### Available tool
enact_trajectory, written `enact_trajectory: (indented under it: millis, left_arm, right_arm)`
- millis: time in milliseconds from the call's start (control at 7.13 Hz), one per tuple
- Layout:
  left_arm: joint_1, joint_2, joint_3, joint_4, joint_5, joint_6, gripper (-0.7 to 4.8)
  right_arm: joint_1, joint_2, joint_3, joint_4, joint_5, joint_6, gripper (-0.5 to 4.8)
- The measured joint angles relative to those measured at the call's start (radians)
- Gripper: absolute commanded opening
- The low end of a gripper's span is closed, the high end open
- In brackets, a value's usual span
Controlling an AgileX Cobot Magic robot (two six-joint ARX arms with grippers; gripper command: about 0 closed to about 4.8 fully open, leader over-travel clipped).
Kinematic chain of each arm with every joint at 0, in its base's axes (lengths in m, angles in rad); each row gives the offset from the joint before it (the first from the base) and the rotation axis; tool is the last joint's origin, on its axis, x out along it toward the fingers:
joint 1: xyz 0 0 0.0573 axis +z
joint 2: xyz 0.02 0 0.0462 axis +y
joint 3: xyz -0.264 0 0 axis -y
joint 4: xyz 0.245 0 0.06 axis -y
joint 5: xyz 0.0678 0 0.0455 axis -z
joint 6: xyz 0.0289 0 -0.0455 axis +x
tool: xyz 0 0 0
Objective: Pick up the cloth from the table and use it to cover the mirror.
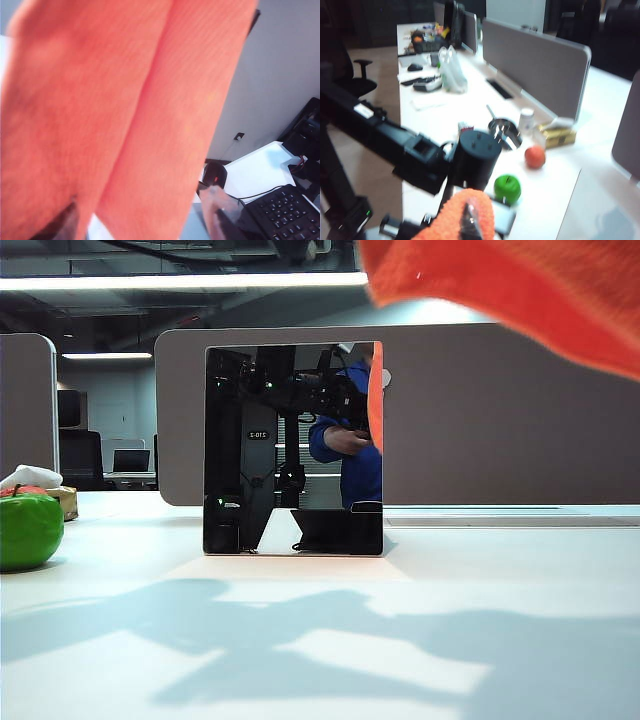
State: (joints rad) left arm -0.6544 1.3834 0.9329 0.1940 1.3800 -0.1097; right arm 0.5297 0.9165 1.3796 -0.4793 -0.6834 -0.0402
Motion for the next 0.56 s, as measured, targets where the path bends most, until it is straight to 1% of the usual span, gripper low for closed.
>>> enact_trajectory:
  millis: [140, 280, 420, 561]
  left_arm:
    - [0.0, 0.005, 0.0, -0.013, 0.0, 0.0, 3.19]
    - [-0.012, 0.006, 0.0, -0.018, -0.026, 0.0, 2.89]
    - [-0.015, 0.006, 0.0, -0.019, -0.047, 0.0, 2.71]
    - [-0.021, 0.019, 0.0, -0.018, -0.095, 0.0, 2.71]
  right_arm:
    - [0.0, -0.001, 0.002, 0.026, 0.004, -0.001, -0.06]
    - [0.0, -0.001, 0.001, 0.048, 0.01, -0.001, -0.06]
    - [0.0, -0.001, 0.001, 0.064, 0.011, 0.005, -0.06]
    - [0.0, -0.001, 0.001, 0.102, 0.018, 0.011, -0.06]
